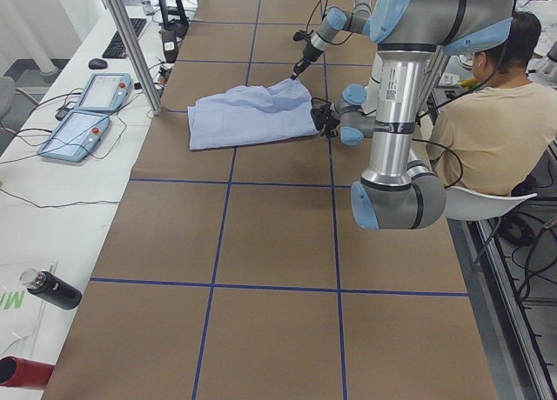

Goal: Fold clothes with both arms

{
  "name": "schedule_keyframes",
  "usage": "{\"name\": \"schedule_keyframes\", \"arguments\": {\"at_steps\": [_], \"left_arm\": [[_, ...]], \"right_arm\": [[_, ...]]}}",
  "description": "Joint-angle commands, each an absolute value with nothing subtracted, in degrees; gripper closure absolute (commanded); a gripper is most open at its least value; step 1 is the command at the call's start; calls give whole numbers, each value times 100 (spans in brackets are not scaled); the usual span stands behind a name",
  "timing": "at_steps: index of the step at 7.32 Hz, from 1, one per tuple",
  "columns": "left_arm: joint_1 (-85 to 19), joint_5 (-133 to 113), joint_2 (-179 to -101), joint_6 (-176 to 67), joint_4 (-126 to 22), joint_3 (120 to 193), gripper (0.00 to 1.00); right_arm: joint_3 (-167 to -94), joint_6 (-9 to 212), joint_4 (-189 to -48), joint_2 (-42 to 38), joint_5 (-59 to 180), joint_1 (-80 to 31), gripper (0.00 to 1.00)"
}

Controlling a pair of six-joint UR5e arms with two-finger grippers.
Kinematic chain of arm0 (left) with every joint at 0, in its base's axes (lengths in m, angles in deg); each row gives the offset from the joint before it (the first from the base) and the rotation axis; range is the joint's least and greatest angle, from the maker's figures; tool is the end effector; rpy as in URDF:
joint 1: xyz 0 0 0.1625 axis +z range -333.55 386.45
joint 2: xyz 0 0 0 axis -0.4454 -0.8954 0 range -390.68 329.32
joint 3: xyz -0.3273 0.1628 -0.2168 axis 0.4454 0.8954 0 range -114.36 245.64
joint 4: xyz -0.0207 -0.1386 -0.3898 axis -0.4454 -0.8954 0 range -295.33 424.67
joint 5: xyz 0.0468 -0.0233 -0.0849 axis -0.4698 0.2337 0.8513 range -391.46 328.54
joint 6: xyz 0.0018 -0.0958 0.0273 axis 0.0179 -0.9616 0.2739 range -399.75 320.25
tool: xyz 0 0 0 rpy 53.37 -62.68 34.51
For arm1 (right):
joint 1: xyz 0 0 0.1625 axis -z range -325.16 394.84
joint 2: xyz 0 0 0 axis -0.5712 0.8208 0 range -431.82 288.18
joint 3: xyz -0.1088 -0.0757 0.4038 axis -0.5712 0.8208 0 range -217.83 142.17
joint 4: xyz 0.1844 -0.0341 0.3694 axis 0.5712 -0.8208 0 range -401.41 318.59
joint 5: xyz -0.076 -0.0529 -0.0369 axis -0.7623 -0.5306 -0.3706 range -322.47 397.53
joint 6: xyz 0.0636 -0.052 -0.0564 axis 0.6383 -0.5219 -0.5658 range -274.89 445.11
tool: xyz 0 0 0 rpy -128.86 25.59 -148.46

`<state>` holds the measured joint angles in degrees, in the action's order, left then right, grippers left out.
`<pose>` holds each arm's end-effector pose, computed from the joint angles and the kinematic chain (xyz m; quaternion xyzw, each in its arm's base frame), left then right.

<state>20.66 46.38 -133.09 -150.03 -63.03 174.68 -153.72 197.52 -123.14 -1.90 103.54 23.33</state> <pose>0.5341 -0.2092 0.3144 0.0153 0.5708 -0.2432 0.7841 -0.5049 -0.2802 0.2520 0.1418 -0.4614 0.3445 0.8052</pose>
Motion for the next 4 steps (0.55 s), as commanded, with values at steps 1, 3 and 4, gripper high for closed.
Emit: {"name": "schedule_keyframes", "arguments": {"at_steps": [1,3,4], "left_arm": [[2065,4544,-13325,-14996,-6303,17428,43],[2065,4544,-13421,-14996,-6303,17393,43],[2047,4535,-13439,-15005,-6303,17384,56]], "right_arm": [[-15394,19753,-12314,-177,10354,2332,100],[-15411,19753,-12314,-168,10354,2332,100],[-15411,19753,-12314,-168,10345,2332,100]]}}
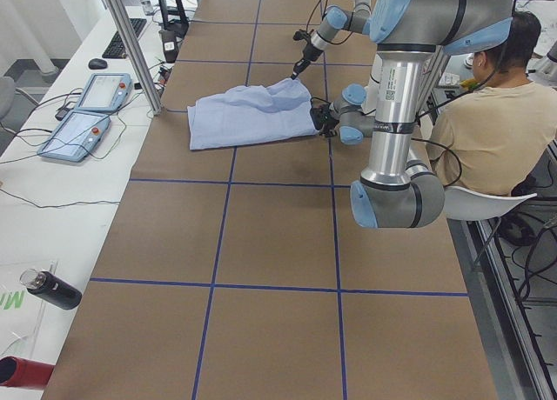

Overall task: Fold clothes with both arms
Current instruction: 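Lift the near edge with both grippers and fold it away from the robot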

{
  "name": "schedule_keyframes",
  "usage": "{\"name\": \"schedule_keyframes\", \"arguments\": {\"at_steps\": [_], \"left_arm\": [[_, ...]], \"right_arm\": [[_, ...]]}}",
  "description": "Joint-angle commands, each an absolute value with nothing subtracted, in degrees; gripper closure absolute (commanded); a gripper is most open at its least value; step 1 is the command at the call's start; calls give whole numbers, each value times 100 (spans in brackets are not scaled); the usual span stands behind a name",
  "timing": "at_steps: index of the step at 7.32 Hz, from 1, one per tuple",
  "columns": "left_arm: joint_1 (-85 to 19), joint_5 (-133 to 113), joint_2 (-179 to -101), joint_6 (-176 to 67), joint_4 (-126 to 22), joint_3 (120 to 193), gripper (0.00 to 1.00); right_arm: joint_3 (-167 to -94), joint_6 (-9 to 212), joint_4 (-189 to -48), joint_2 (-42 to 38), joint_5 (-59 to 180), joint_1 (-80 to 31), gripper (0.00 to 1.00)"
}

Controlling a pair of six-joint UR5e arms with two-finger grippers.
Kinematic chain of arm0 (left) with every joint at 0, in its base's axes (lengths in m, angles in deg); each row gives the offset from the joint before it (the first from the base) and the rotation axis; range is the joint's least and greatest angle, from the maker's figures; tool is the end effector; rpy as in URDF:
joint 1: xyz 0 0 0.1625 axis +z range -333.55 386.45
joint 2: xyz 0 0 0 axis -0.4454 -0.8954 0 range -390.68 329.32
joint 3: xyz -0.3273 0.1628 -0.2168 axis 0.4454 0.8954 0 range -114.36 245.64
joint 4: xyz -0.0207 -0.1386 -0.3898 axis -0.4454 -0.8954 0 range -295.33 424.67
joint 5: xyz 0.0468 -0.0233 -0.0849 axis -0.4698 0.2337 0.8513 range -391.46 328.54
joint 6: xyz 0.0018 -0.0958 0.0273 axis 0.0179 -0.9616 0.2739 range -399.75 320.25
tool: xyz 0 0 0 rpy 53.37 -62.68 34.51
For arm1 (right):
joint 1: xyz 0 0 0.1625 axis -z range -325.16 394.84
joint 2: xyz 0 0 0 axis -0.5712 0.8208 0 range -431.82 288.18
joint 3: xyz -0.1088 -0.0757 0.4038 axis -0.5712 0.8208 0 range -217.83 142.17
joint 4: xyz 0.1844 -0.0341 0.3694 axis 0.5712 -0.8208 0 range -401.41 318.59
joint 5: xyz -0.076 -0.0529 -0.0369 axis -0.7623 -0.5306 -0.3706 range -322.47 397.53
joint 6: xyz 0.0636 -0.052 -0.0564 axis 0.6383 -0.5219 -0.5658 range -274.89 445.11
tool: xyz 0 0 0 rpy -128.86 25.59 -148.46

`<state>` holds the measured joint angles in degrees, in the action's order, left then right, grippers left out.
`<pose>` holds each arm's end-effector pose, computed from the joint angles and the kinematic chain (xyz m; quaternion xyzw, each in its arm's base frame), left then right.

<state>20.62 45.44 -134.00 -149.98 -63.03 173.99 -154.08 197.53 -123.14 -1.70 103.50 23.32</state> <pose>0.5390 -0.2117 0.3110 0.0221 0.5726 -0.2474 0.7813 -0.5026 -0.2799 0.2514 0.1418 -0.4626 0.3449 0.8043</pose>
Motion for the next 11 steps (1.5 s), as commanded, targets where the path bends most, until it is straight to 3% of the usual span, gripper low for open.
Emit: {"name": "schedule_keyframes", "arguments": {"at_steps": [1,3,4,5,6,9,11], "left_arm": [[2047,4492,-13439,-14996,-6303,17366,60],[2047,4491,-13439,-14996,-6303,17322,60],[2038,4491,-13439,-14996,-6312,17331,65],[2029,4491,-13439,-14996,-6312,17340,94],[2021,4500,-13439,-14987,-6312,17375,100],[1959,4640,-13326,-14917,-6303,18293,100],[1950,4719,-13133,-14926,-6225,19242,100]], "right_arm": [[-15411,19753,-12314,-177,10354,2332,100],[-15420,19753,-12314,-186,10354,2332,100],[-15420,19753,-12314,-186,10354,2332,100],[-15420,19753,-12314,-186,10354,2332,100],[-15411,19753,-12314,-177,10354,2341,100],[-15725,19753,-12323,-46,10345,2332,100],[-16820,19770,-12941,253,10345,2699,100]]}}
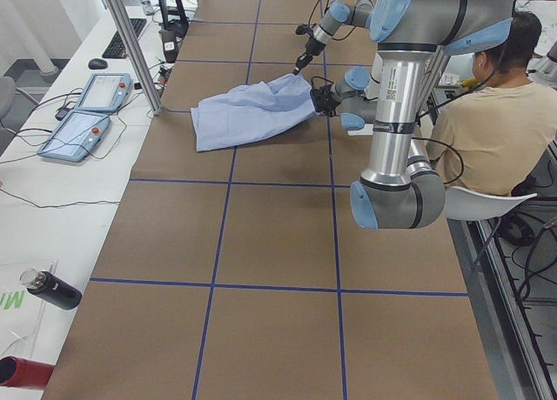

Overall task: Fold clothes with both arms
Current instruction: 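Lift the near edge with both grippers and fold it away from the robot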

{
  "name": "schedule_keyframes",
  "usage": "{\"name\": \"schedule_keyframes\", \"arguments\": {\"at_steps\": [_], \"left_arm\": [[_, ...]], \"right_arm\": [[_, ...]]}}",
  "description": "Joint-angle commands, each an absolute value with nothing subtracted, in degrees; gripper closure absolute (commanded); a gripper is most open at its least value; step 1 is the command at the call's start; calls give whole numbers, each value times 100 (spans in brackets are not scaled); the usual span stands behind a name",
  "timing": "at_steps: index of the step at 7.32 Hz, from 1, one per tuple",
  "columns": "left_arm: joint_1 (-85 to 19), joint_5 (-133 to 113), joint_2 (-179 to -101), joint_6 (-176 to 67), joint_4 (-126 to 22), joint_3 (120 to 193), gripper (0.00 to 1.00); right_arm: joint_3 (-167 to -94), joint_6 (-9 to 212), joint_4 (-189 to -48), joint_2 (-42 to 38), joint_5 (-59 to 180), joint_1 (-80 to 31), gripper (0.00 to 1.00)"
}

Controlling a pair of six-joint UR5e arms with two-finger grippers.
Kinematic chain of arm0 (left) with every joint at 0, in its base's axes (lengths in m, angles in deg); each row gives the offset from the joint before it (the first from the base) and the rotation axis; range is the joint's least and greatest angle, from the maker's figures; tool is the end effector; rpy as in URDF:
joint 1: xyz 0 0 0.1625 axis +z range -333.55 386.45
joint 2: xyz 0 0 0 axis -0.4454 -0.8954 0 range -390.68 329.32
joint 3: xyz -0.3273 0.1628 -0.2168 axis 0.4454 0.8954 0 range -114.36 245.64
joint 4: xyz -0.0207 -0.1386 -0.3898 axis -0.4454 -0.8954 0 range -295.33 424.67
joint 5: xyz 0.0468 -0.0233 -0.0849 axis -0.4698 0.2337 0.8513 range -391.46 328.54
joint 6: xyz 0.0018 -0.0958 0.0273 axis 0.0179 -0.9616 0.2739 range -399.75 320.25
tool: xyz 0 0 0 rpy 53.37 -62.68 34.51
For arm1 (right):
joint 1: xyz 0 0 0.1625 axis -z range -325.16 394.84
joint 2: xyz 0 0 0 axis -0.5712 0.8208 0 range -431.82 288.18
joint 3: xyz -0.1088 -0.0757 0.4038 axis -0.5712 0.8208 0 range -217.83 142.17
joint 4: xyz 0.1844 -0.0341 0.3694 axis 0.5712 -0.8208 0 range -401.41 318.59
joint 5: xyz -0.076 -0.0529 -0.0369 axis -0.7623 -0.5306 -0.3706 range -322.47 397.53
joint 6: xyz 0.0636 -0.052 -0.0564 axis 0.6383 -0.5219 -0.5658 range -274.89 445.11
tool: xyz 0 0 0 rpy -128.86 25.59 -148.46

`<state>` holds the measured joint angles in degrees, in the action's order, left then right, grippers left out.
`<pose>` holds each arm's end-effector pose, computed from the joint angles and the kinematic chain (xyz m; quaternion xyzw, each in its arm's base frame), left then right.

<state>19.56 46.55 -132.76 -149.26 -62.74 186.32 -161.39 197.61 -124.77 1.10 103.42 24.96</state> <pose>0.4680 -0.2117 0.2302 0.0090 0.6453 -0.2392 0.7255 -0.4666 -0.2579 0.2308 0.1307 -0.4860 0.3354 0.7964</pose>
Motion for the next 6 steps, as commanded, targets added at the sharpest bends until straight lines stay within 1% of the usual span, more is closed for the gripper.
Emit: {"name": "schedule_keyframes", "arguments": {"at_steps": [1,2,3,4,5,6], "left_arm": [[1950,4946,-12931,-14934,-6137,19856,100],[1942,5227,-12981,-14926,-5579,20358,100],[1550,5604,-13147,-14900,-4799,20528,100],[928,5912,-13558,-14456,-4235,20234,100],[426,5915,-14023,-14086,-3977,19544,100],[12,5915,-14498,-13812,-3965,18641,100]], "right_arm": [[-17653,19909,-13809,228,10354,2919,100],[-18053,19963,-14296,166,10363,2999,100],[-18005,19946,-14344,35,10363,2957,100],[-17647,19903,-14327,-10,10371,2730,100],[-16991,19867,-14318,-541,10389,2345,100],[-16358,19771,-14292,-990,10398,2045,100]]}}
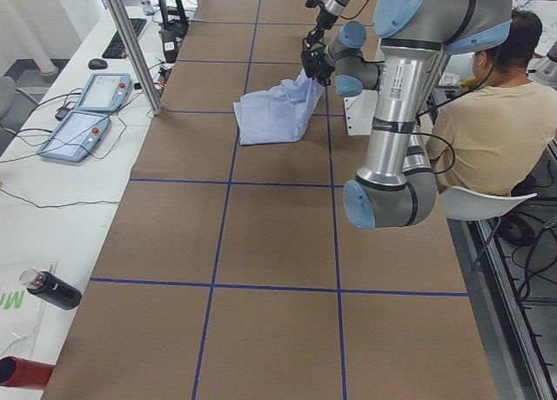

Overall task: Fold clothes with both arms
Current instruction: 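Lift the near edge with both grippers and fold it away from the robot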

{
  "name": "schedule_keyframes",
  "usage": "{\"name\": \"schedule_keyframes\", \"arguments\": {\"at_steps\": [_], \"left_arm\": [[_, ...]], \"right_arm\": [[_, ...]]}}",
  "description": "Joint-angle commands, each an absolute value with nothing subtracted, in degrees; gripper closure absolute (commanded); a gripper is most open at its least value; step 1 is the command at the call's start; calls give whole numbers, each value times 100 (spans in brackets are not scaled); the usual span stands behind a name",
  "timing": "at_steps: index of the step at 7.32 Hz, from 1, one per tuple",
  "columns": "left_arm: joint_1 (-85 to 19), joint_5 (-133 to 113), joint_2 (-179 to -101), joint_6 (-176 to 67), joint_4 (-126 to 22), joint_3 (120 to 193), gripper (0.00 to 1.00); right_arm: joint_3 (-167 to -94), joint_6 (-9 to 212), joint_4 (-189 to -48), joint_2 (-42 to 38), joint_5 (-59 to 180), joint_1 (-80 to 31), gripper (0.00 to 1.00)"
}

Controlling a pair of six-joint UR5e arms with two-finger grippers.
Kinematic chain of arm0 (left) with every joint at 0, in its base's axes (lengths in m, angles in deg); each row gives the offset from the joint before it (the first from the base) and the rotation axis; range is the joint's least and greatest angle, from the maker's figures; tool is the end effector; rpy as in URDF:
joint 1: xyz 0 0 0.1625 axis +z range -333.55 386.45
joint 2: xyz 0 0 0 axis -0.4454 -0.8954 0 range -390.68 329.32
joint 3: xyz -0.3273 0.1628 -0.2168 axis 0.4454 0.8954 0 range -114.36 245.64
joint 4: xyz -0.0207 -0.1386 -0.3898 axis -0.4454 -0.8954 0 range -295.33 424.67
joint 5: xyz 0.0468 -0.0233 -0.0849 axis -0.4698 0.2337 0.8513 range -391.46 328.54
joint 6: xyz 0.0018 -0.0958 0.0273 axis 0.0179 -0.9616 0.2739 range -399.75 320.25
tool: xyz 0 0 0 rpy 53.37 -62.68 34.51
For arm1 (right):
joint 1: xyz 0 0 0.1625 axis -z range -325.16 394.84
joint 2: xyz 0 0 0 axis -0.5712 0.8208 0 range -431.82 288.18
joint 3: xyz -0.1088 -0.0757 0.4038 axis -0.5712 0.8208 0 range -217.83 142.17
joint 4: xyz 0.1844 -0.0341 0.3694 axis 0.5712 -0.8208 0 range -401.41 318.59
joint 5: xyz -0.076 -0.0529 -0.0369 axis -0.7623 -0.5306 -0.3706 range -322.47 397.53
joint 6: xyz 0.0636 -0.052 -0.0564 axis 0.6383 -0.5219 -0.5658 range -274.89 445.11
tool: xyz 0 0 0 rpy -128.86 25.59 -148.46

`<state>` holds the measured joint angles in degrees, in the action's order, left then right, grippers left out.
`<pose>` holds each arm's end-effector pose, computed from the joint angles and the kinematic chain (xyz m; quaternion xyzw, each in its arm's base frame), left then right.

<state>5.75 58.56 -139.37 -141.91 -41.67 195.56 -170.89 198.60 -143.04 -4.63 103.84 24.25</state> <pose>0.3856 -0.2882 0.1599 0.0451 0.6067 -0.2243 0.7613 -0.4177 -0.2544 0.1688 0.1314 -0.4638 0.3447 0.8055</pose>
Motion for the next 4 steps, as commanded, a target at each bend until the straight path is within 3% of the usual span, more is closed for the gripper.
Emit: {"name": "schedule_keyframes", "arguments": {"at_steps": [1,4], "left_arm": [[-340,5915,-14842,-13383,-3974,17936,100],[-984,5889,-15248,-12712,-4044,16747,100]], "right_arm": [[-16013,19561,-14222,-1134,10407,1799,100],[-14712,18989,-13633,-1756,10871,972,100]]}}
